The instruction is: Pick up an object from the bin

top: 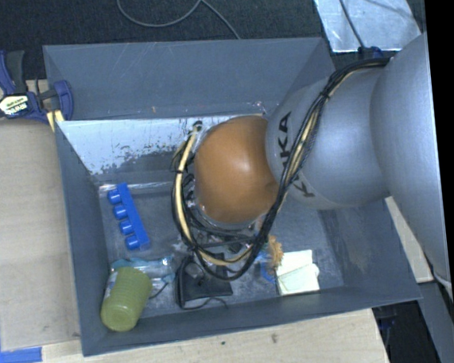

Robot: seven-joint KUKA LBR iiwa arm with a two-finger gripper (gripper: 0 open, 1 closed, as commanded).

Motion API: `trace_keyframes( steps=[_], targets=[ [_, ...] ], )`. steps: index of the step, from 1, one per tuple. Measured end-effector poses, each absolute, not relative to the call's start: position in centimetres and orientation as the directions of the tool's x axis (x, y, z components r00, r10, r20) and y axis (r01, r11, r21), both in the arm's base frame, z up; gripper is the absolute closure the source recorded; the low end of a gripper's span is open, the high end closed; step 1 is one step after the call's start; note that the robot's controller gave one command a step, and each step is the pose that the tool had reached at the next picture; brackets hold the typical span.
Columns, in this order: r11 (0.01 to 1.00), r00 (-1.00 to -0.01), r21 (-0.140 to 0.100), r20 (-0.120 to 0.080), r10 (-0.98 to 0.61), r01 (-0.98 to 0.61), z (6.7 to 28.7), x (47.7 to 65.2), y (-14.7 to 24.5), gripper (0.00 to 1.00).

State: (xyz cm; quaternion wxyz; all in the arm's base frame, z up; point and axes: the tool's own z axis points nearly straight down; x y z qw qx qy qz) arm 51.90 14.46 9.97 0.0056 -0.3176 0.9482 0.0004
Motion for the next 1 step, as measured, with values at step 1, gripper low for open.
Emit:
trace_keyframes(
  steps=[1],
  targets=[
    [0.802, -0.802, -0.005, -0.018, -0.597, -0.597, 10.73, 53.3, 14.86, 1.0]
  ],
)
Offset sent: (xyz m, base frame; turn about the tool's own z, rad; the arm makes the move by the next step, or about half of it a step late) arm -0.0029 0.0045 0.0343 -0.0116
